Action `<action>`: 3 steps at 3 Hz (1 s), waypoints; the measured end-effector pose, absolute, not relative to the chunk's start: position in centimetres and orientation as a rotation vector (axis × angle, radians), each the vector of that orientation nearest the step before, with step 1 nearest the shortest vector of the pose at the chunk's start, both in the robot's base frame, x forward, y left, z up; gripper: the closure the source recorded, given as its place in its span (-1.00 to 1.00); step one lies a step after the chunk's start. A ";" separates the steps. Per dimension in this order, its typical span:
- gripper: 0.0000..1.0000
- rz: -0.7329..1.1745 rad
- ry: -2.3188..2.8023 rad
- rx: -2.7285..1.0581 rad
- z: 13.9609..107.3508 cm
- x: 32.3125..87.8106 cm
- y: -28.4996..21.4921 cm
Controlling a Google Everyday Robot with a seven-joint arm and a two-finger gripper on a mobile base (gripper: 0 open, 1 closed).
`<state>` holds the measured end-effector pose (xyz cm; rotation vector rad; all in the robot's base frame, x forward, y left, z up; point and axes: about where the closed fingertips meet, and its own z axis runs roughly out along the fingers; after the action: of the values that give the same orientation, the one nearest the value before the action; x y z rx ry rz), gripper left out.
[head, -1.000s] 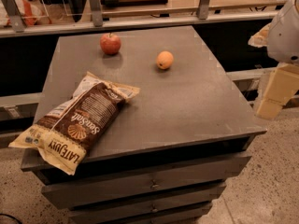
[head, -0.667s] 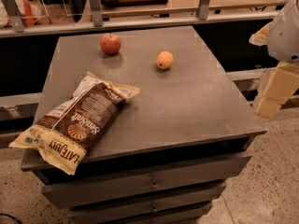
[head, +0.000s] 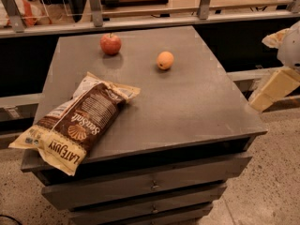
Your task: Move orange near brown chip bag
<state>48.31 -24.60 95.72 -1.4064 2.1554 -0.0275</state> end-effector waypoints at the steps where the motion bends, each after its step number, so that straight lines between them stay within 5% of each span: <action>1: -1.00 0.041 2.094 -1.232 94.0 51.7 -25.9; 3: -1.00 0.242 1.907 -1.138 92.1 58.4 -23.9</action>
Offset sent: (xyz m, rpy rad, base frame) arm 0.1175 -0.0113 -0.0369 0.4096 -0.2195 -0.0537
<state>58.39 -23.95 92.08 -1.1377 1.9070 0.2418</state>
